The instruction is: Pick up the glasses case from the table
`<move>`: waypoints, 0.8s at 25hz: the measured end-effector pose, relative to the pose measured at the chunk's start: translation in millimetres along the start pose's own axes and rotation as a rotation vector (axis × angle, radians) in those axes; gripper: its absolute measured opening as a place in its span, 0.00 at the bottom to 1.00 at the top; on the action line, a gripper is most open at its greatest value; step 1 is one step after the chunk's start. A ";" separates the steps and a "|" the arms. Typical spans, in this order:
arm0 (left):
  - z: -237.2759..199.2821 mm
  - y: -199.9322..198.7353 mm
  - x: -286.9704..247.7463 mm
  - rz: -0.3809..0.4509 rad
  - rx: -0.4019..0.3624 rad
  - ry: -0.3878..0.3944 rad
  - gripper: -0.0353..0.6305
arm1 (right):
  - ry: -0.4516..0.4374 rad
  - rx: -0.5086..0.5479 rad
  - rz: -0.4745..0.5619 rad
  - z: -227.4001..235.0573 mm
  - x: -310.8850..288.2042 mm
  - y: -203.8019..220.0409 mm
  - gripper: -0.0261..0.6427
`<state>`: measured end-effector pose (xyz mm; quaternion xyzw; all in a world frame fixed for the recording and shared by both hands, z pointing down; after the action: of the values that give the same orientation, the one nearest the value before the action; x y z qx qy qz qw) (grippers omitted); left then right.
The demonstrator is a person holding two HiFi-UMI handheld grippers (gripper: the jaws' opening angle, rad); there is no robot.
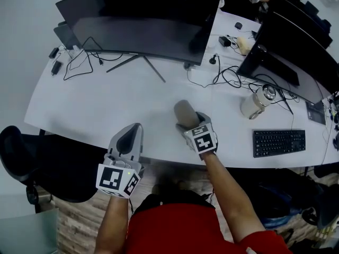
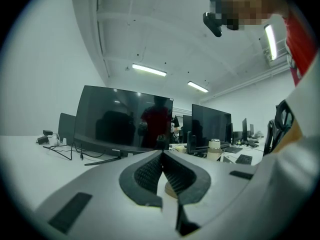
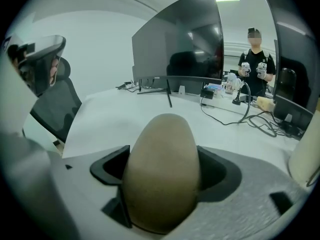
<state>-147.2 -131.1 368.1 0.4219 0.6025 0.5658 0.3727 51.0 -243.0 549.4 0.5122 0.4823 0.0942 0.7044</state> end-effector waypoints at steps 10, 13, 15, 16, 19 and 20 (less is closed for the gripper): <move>6.7 -4.7 14.0 0.007 -0.001 0.017 0.07 | 0.006 -0.056 0.110 -6.5 29.2 -18.7 0.62; 11.0 -9.5 18.4 0.021 -0.002 0.030 0.07 | 0.014 -0.069 0.198 -12.7 57.1 -38.8 0.62; 14.4 -13.5 21.1 0.031 -0.002 0.039 0.07 | 0.019 -0.075 0.267 -17.6 81.2 -55.5 0.62; 16.3 -16.0 22.5 0.037 -0.002 0.043 0.07 | 0.022 -0.076 0.304 -20.4 94.4 -64.3 0.62; 22.6 -26.8 27.6 0.066 -0.007 0.057 0.07 | 0.028 -0.076 0.414 -29.7 136.6 -88.1 0.62; 24.8 -31.2 29.7 0.077 -0.012 0.062 0.07 | 0.031 -0.079 0.451 -33.0 150.7 -94.4 0.62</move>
<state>-137.8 -94.5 335.8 0.4245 0.5938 0.5962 0.3343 69.2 -171.0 384.6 0.5774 0.3624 0.2758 0.6776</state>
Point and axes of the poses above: the fingertips, and each gripper's own axes: x backward along the fingers, z to its right, y out of its underside, the point moved 7 cm from there along x, backward along the fingers, and after that the axes turned 5 degrees about z, right-handed, at the moved point
